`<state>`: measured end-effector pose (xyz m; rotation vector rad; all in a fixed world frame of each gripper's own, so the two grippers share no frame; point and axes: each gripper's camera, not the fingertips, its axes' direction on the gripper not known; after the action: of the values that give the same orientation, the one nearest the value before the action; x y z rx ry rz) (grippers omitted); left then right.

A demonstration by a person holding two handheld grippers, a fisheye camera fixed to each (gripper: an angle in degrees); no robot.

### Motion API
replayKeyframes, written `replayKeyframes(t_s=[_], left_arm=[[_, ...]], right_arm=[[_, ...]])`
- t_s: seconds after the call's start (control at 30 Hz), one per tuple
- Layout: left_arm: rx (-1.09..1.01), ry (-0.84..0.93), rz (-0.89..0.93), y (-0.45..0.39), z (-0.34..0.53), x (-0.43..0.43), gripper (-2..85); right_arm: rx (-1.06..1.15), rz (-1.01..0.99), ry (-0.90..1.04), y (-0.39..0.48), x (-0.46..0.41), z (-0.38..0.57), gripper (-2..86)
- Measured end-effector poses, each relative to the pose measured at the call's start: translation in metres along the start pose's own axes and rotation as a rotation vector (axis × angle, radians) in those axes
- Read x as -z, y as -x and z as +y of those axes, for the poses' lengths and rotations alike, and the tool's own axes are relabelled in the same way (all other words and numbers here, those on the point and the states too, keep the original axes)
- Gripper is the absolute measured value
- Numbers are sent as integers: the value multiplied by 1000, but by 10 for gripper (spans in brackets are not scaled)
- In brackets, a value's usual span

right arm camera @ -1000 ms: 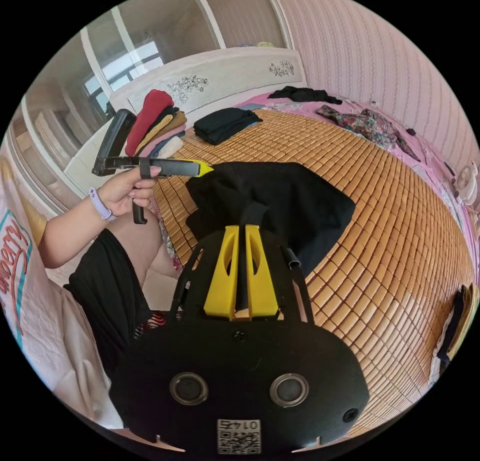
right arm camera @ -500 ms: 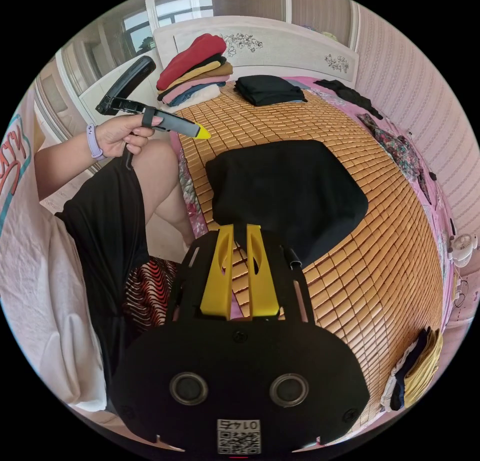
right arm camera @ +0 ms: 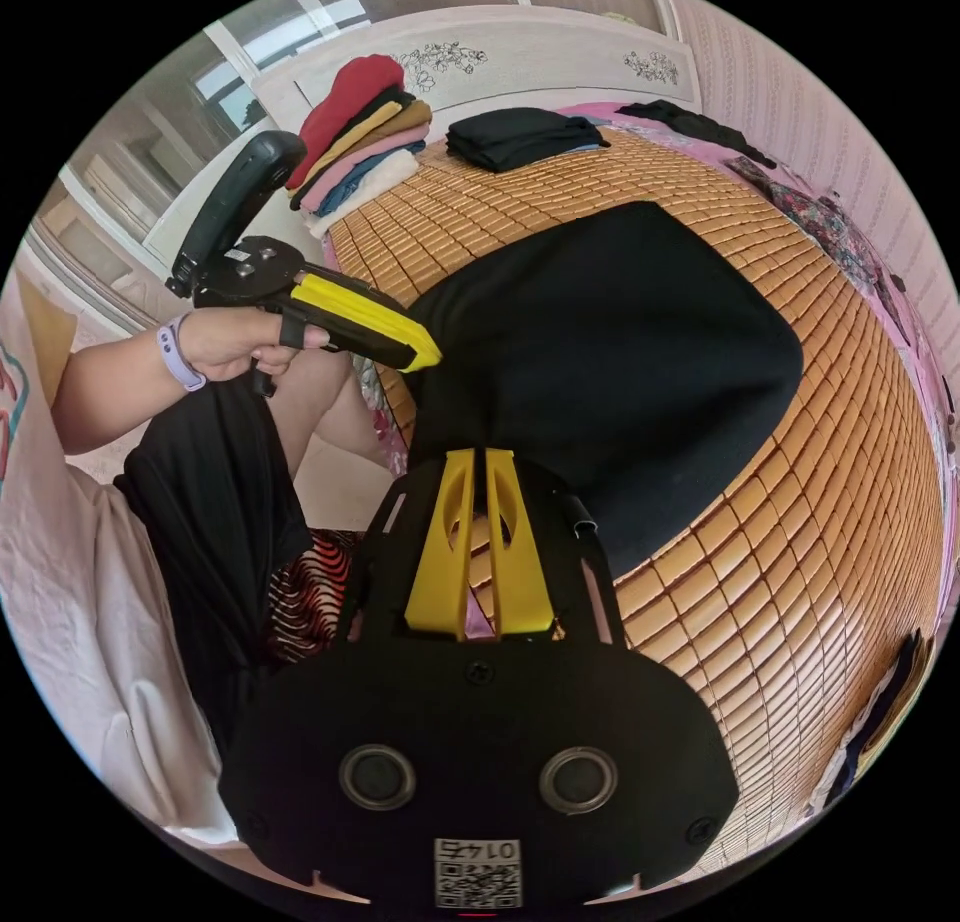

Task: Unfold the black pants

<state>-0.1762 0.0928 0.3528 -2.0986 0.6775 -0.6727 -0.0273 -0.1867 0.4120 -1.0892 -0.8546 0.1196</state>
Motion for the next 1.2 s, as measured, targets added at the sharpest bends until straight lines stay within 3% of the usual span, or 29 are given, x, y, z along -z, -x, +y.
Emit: replayKeyframes(t_s=[0.13, 0.23, 0.43, 0.53, 0.63, 0.73, 0.9, 1.2], left_arm=[[89, -197, 78, 19, 0, 39, 16], [164, -338, 7, 44, -10, 51, 64], [191, -271, 155, 81, -51, 16, 139], [154, -179, 193, 73, -59, -3, 135], [131, -183, 118, 57, -57, -4, 131], [165, -35, 340, 62, -60, -17, 117], [217, -114, 375, 61, -39, -10, 71], [381, -337, 205, 58, 8, 31, 38]], right_arm=[[-219, 23, -248, -52, 50, 24, 59], [-486, -53, -387, -108, 66, 53, 84], [-697, -21, -441, -160, 49, 79, 125], [-761, -136, -410, -178, 28, 82, 145], [-763, -81, -429, -180, 25, 82, 109], [-782, -171, -376, -193, 18, 78, 73], [-684, -186, -307, -193, 31, 65, 35], [-276, -172, -260, -157, 56, -41, 25]])
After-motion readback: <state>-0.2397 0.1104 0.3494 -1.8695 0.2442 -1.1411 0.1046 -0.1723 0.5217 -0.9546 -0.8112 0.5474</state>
